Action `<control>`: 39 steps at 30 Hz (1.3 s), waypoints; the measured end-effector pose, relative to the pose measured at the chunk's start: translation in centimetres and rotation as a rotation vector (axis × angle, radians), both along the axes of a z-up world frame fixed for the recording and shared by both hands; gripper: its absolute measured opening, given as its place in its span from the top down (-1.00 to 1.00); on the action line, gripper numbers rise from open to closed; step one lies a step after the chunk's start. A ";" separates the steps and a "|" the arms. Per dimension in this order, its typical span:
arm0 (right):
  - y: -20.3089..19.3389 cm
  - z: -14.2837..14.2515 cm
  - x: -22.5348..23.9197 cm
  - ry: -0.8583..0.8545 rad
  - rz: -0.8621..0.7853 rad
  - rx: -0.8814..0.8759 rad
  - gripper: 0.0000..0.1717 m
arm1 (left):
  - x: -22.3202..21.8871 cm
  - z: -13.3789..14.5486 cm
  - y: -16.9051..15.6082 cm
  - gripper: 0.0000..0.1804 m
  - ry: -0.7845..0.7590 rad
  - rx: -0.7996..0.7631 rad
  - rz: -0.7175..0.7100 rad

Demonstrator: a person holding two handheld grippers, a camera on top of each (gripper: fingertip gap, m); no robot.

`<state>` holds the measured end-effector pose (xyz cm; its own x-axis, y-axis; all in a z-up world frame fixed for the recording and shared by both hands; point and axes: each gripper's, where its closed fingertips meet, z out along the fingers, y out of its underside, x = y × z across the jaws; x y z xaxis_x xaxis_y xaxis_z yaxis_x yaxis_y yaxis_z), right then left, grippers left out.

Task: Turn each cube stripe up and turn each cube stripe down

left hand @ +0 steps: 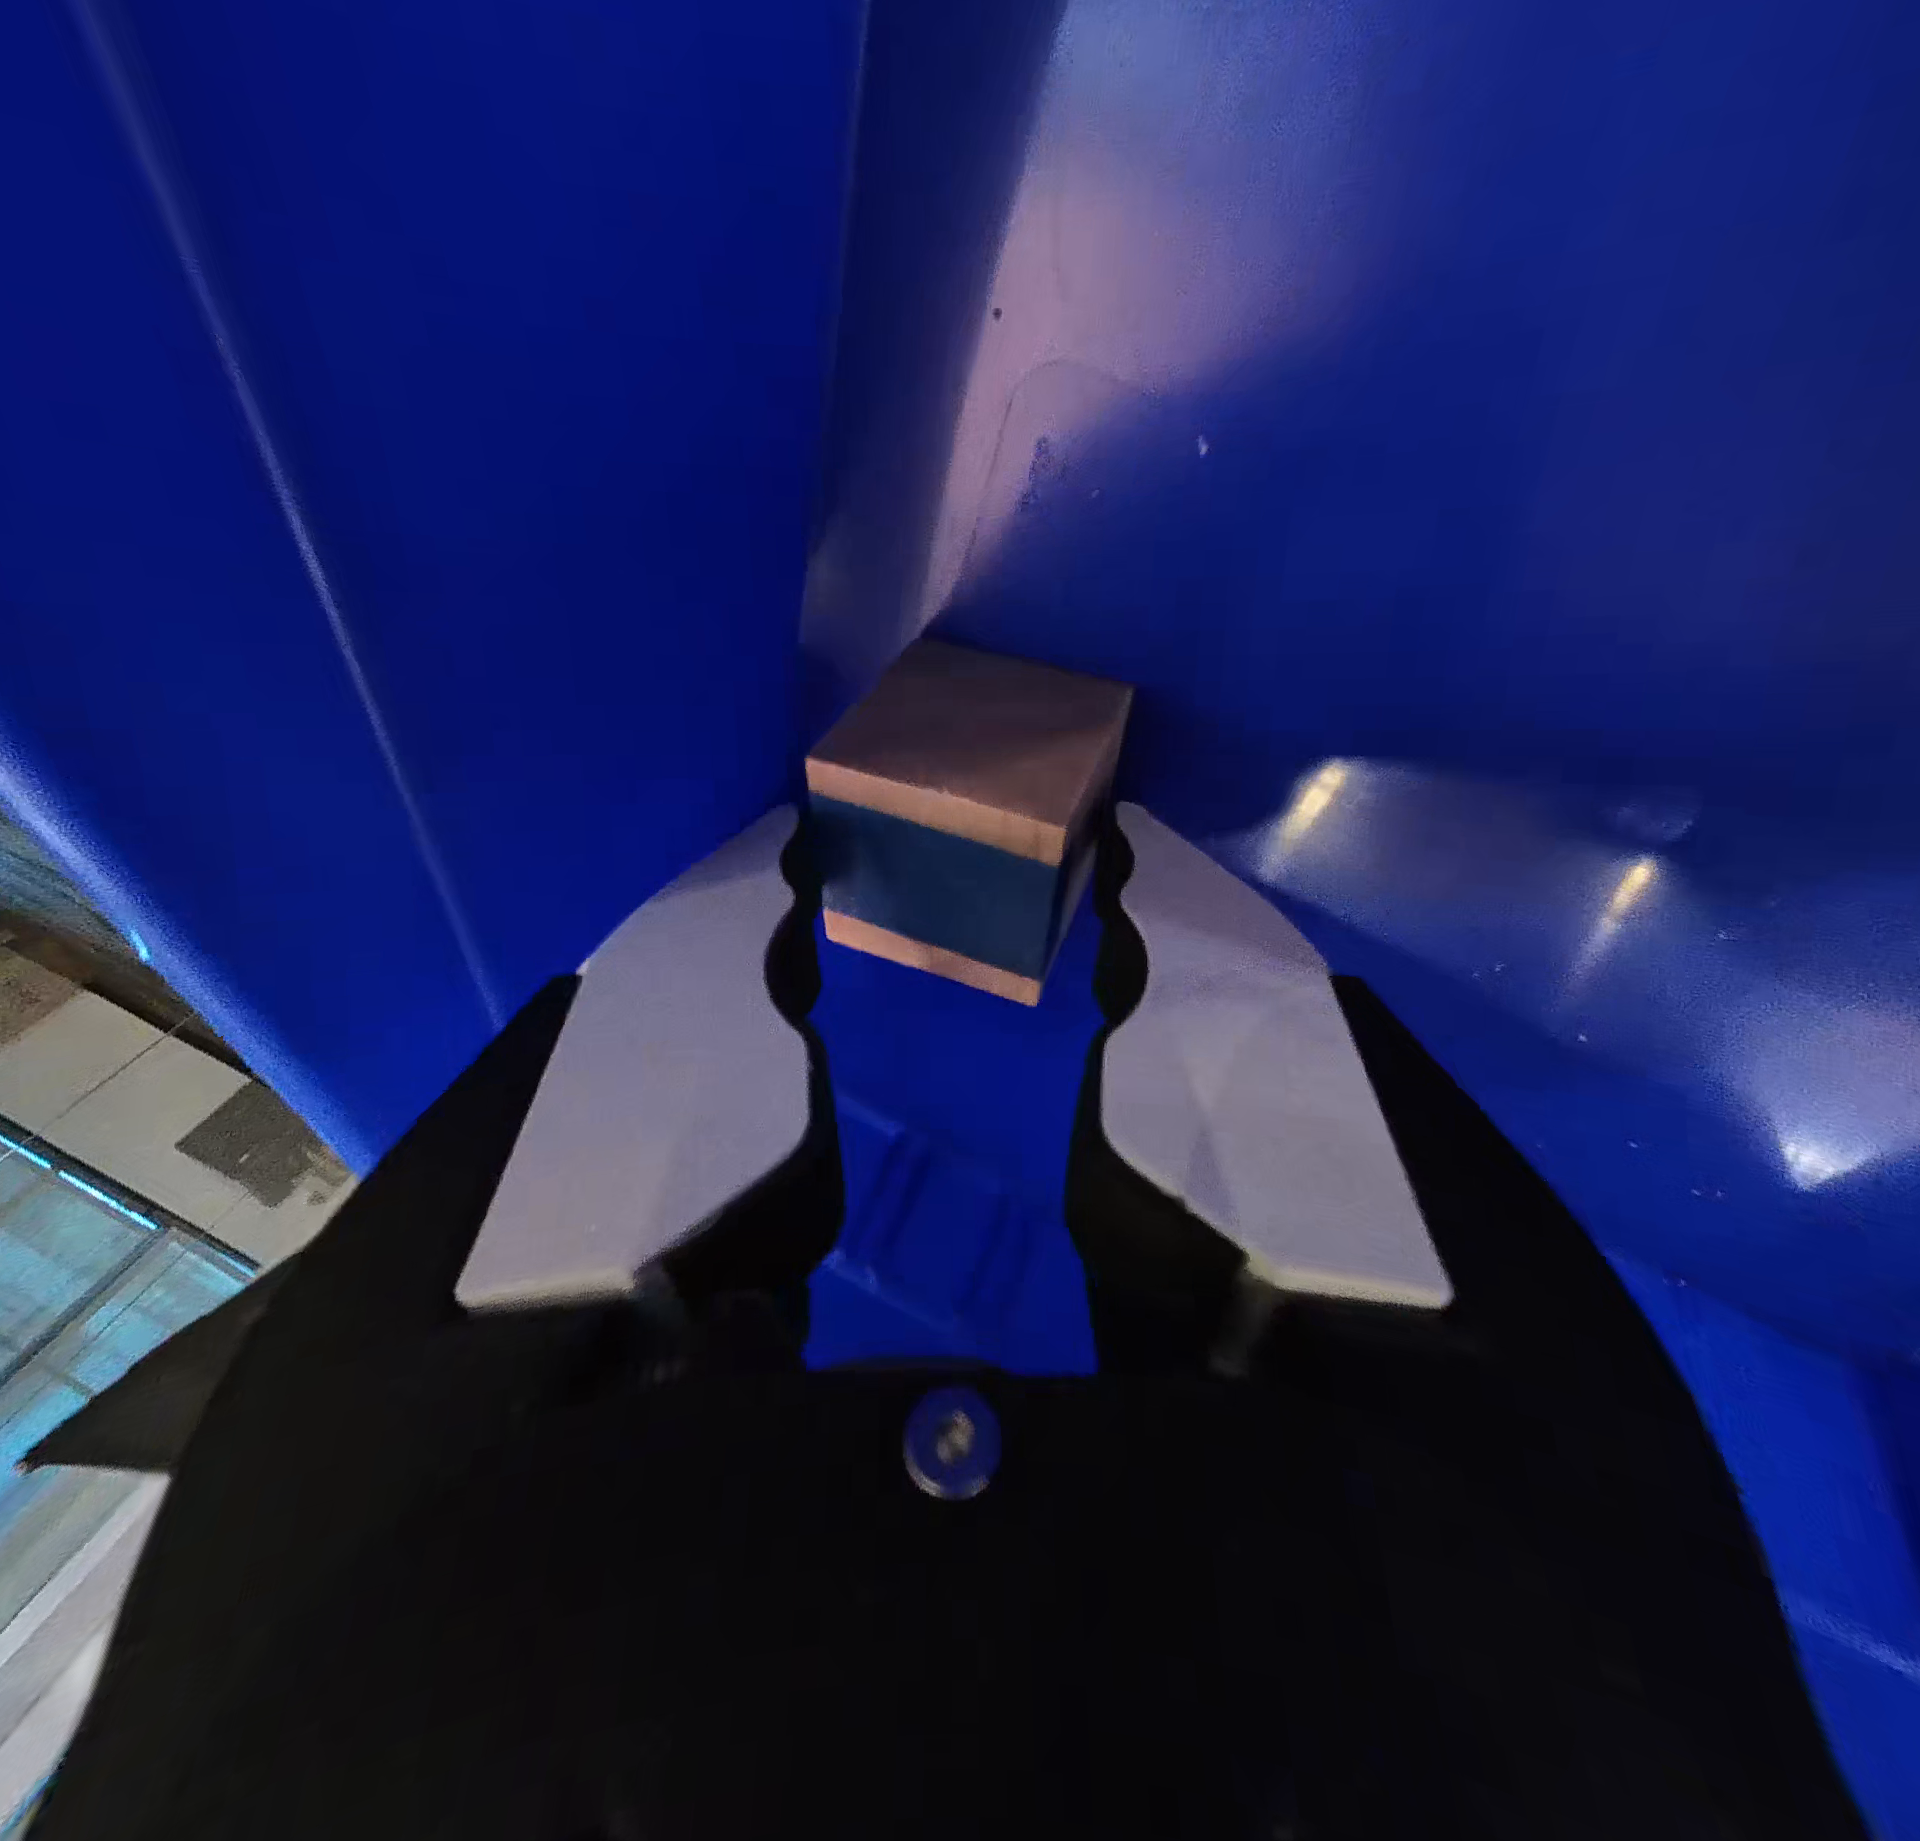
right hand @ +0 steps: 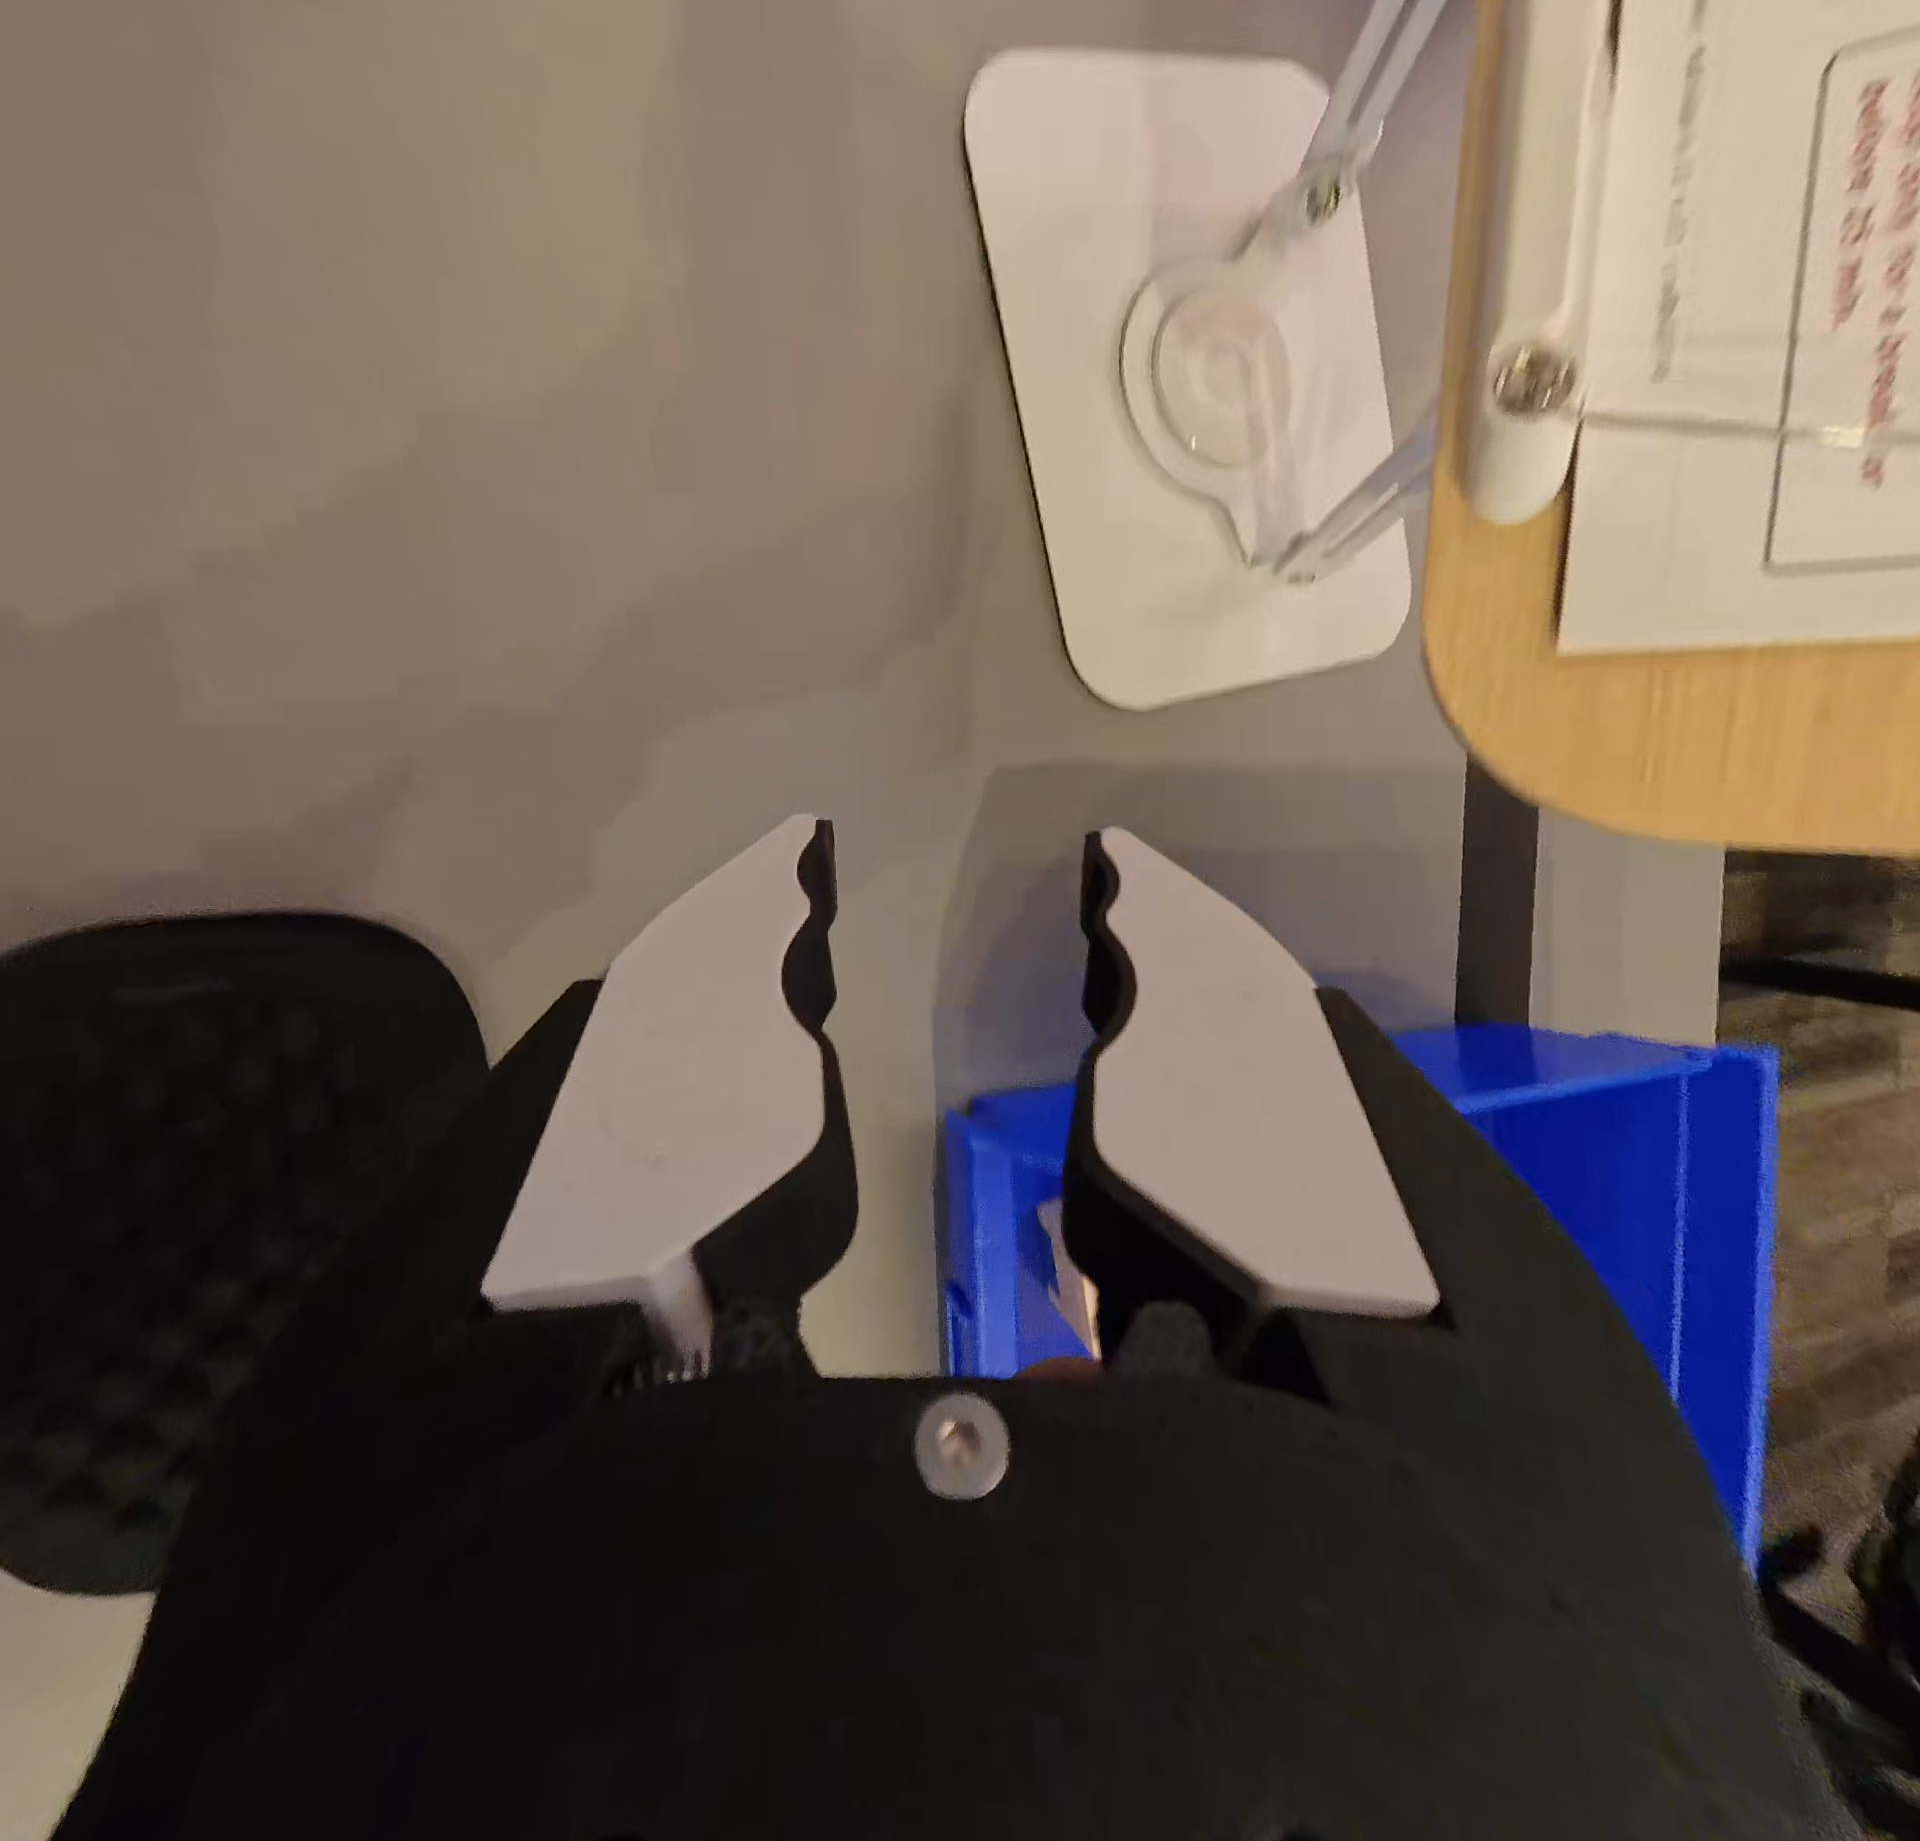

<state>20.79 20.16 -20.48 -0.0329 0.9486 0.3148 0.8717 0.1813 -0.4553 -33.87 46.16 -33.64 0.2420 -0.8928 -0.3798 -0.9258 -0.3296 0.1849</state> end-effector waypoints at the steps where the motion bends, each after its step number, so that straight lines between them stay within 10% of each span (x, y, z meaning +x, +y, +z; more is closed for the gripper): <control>1: -0.2 0.5 -0.7 0.031 0.006 -0.008 0.48 | 0.0 0.4 0.0 0.44 0.004 0.022 0.006; 7: -3.5 5.6 -8.9 0.422 0.054 -0.152 0.39 | 4.5 10.8 -3.6 0.46 -0.377 0.470 -0.012; 13: -6.8 9.4 -18.8 0.761 0.100 -0.413 0.16 | 16.4 24.0 -18.8 0.46 -0.779 0.947 -0.357; 19: -8.4 12.9 -23.9 1.010 0.094 -0.857 0.16 | 27.3 26.9 -31.9 0.46 -0.904 1.104 -0.643; 25: -12.8 13.5 -24.5 0.971 0.189 -0.879 0.47 | 32.0 26.9 -36.9 0.47 -0.948 1.129 -0.781; 31: -11.0 13.2 -17.6 0.809 0.072 -0.544 0.47 | 31.7 27.0 -37.3 0.48 -0.972 1.117 -0.745; 39: 3.2 4.9 10.2 -0.092 -0.376 0.036 0.46 | 27.7 20.7 -34.6 0.80 -0.862 0.929 -0.583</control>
